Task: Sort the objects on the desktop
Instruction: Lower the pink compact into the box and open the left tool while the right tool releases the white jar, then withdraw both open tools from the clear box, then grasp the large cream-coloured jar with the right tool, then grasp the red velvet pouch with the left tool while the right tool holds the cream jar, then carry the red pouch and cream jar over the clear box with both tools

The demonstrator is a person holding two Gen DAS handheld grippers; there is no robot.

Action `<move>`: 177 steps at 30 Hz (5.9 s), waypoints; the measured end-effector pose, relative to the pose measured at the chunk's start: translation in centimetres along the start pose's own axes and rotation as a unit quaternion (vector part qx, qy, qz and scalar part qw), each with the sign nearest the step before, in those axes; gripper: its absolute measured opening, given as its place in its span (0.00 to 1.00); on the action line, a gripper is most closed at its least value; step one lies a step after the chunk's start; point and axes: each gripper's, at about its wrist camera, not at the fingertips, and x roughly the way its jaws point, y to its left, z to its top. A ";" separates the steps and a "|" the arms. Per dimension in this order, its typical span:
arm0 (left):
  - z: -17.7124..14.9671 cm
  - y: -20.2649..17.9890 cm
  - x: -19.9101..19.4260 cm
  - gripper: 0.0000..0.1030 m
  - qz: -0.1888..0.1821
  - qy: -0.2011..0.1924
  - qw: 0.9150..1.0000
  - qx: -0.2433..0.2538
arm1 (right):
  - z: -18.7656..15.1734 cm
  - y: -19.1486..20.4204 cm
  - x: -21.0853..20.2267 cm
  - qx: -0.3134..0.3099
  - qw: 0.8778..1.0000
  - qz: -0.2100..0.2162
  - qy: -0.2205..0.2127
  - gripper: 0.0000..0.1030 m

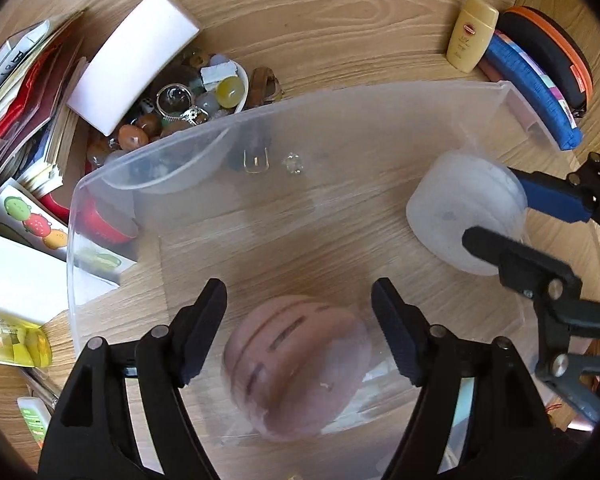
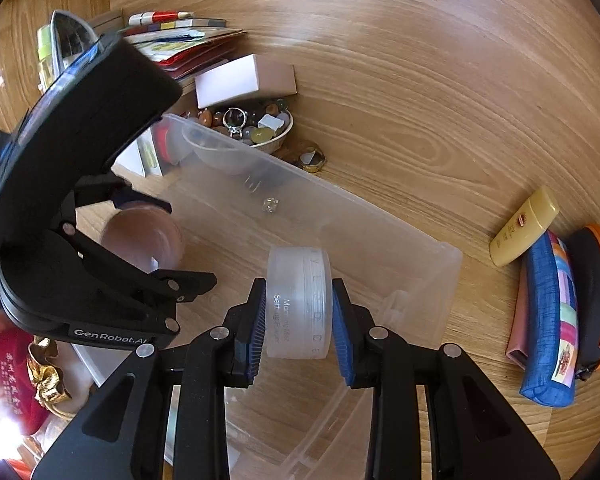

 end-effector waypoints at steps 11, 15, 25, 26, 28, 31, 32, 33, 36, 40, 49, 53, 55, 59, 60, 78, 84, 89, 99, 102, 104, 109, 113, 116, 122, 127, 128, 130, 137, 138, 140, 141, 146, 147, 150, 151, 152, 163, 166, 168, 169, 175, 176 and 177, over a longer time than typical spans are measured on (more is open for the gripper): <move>-0.7 1.1 -4.5 0.89 0.031 -0.057 0.998 -0.006 | -0.4 0.0 -3.2 -0.002 0.999 -0.031 -0.043 0.68; -1.6 1.6 -7.1 0.89 0.046 -0.081 0.996 -0.010 | -0.5 -0.6 -5.4 0.013 0.997 -0.032 -0.062 0.73; -3.1 -0.1 -11.6 0.91 0.072 -0.148 0.986 -0.028 | -1.8 -1.2 -11.3 0.051 0.992 -0.036 -0.110 0.82; -2.7 -1.4 -11.5 0.91 0.076 -0.155 0.985 -0.030 | -2.0 -1.1 -11.9 0.054 0.991 -0.036 -0.114 0.82; -3.9 -1.6 -12.7 0.91 0.086 -0.169 0.981 -0.029 | -2.4 -1.0 -13.1 0.060 0.990 -0.036 -0.124 0.83; -5.1 -2.5 -14.1 0.94 0.093 -0.192 0.977 -0.027 | -2.9 -1.0 -14.6 0.069 0.987 -0.033 -0.139 0.85; -5.4 -2.8 -14.5 0.95 0.093 -0.198 0.975 -0.026 | -3.2 -0.9 -15.0 0.072 0.987 -0.032 -0.143 0.86; -6.2 -3.0 -15.1 0.95 0.090 -0.206 0.974 -0.026 | -3.5 -0.8 -15.5 0.074 0.986 -0.031 -0.147 0.87; -7.7 -3.7 -16.0 0.96 0.088 -0.218 0.972 -0.020 | -4.8 0.0 -16.8 0.071 0.983 -0.038 -0.163 0.88; -10.3 -5.1 -17.2 0.96 0.099 -0.235 0.967 -0.004 | -6.3 0.8 -17.8 0.061 0.982 -0.049 -0.170 0.92; -15.1 -4.7 -18.9 0.98 0.077 -0.266 0.960 -0.036 | -10.5 1.8 -18.5 0.068 0.983 -0.047 -0.165 0.93; -16.7 -3.4 -18.3 0.98 0.078 -0.268 0.958 -0.066 | -11.9 2.3 -17.6 0.073 0.985 -0.045 -0.149 0.93; -17.4 -3.0 -17.5 0.98 0.088 -0.263 0.958 -0.077 | -12.6 2.6 -17.2 0.074 0.986 -0.039 -0.142 0.93; -18.6 -2.8 -15.5 0.98 0.093 -0.245 0.961 -0.091 | -13.7 3.2 -16.0 0.082 0.988 -0.024 -0.127 0.93; -18.9 -2.9 -14.9 0.98 0.093 -0.240 0.962 -0.092 | -13.8 3.3 -15.6 0.083 0.989 -0.015 -0.121 0.93; -19.6 -4.7 -11.2 0.98 0.032 -0.207 0.976 -0.058 | -11.5 7.9 -6.8 0.021 0.996 0.079 -0.029 0.92; -18.1 -5.1 -10.2 0.98 -0.007 -0.191 0.981 -0.024 | -11.2 7.6 -5.6 0.029 0.991 0.132 -0.016 0.61; -16.4 -5.7 -8.5 0.98 0.000 -0.162 0.987 0.001 | -11.5 7.3 -6.3 0.033 0.991 0.129 -0.024 0.61; -14.0 -5.3 -6.4 0.98 0.020 -0.131 0.991 0.007 | -12.0 3.8 -8.6 0.066 0.990 0.115 -0.050 0.61; -13.6 -5.0 -5.6 0.99 0.025 -0.126 0.992 0.007 | -12.1 3.2 -9.3 0.070 0.989 0.114 -0.059 0.61; -13.6 -4.9 -5.3 0.98 0.033 -0.126 0.991 0.007 | -12.1 2.9 -9.4 0.072 0.989 0.114 -0.062 0.61; -14.2 -4.0 -4.5 0.98 0.047 -0.136 0.990 -0.013 | -12.4 2.4 -9.3 0.077 0.988 0.114 -0.062 0.61; -14.8 -3.4 -5.0 0.83 0.017 -0.146 0.989 -0.030 | -12.5 2.2 -9.3 0.082 0.988 0.117 -0.062 0.61; -15.1 -3.2 -5.5 0.69 0.005 -0.154 0.987 -0.040 | -12.5 2.2 -9.3 0.082 0.988 0.118 -0.064 0.61; -15.1 -2.1 -6.2 0.54 -0.034 -0.164 0.982 -0.086 | -12.4 2.1 -9.7 0.087 0.987 0.119 -0.072 0.61; -15.3 -1.4 -7.7 0.53 -0.049 -0.185 0.975 -0.111 | -12.5 1.8 -10.1 0.093 0.985 0.120 -0.077 0.61; -15.3 -1.4 -7.9 0.53 -0.045 -0.190 0.975 -0.111 | -12.5 1.8 -10.3 0.093 0.985 0.118 -0.078 0.61; -15.4 -1.6 -8.9 0.53 -0.041 -0.204 0.972 -0.108 | -12.4 1.6 -10.7 0.095 0.985 0.117 -0.082 0.61; -15.6 -1.8 -12.0 0.53 -0.033 -0.245 0.963 -0.109 | -11.7 1.1 -12.1 0.098 0.984 0.112 -0.100 0.61; -15.6 -1.7 -12.3 0.53 -0.029 -0.249 0.962 -0.108 | -11.5 1.0 -12.3 0.098 0.984 0.110 -0.103 0.61; -15.6 -1.7 -13.0 0.53 -0.020 -0.260 0.959 -0.107 | -11.2 1.0 -12.7 0.095 0.984 0.106 -0.107 0.61; -15.6 -1.6 -13.3 0.53 -0.020 -0.264 0.958 -0.108 | -10.9 1.0 -13.0 0.092 0.984 0.102 -0.111 0.61; -15.1 -0.8 -14.7 0.53 -0.014 -0.284 0.953 -0.109 | -9.6 0.8 -13.9 0.085 0.984 0.094 -0.124 0.61; -14.8 -0.6 -14.9 0.53 -0.013 -0.287 0.952 -0.109 | -9.3 0.7 -14.0 0.084 0.984 0.093 -0.126 0.61; -14.2 -0.2 -15.2 0.53 0.000 -0.290 0.951 -0.110 | -8.1 0.6 -14.4 0.084 0.984 0.083 -0.134 0.61; -13.9 0.0 -15.3 0.53 0.007 -0.291 0.950 -0.109 | -7.8 0.5 -14.4 0.083 0.984 0.082 -0.137 0.61; -13.6 0.2 -15.3 0.53 0.011 -0.292 0.950 -0.107 | -7.4 0.5 -14.4 0.082 0.984 0.082 -0.139 0.61; -9.9 2.0 -15.4 0.53 0.039 -0.291 0.952 -0.092 | -3.7 0.3 -14.0 0.072 0.982 0.081 -0.154 0.61; -8.4 2.6 -15.0 0.53 0.036 -0.287 0.953 -0.090 | -2.7 0.3 -13.4 0.069 0.983 0.081 -0.152 0.61; -7.5 2.9 -14.5 0.53 0.031 -0.283 0.954 -0.088 | -2.1 0.2 -12.9 0.067 0.983 0.082 -0.149 0.61; -7.0 3.1 -14.2 0.53 0.029 -0.280 0.955 -0.087 | -1.8 0.1 -12.5 0.066 0.983 0.082 -0.147 0.61; -4.3 4.0 -11.6 0.53 0.009 -0.253 0.964 -0.084 | -0.3 -0.2 -9.9 0.065 0.986 0.086 -0.130 0.61; -3.9 4.1 -11.2 0.53 0.007 -0.248 0.965 -0.084 | -0.1 -0.3 -9.5 0.066 0.986 0.087 -0.126 0.61; -3.6 4.1 -10.6 0.53 0.006 -0.242 0.967 -0.082 | 0.0 -0.4 -8.9 0.066 0.986 0.088 -0.122 0.61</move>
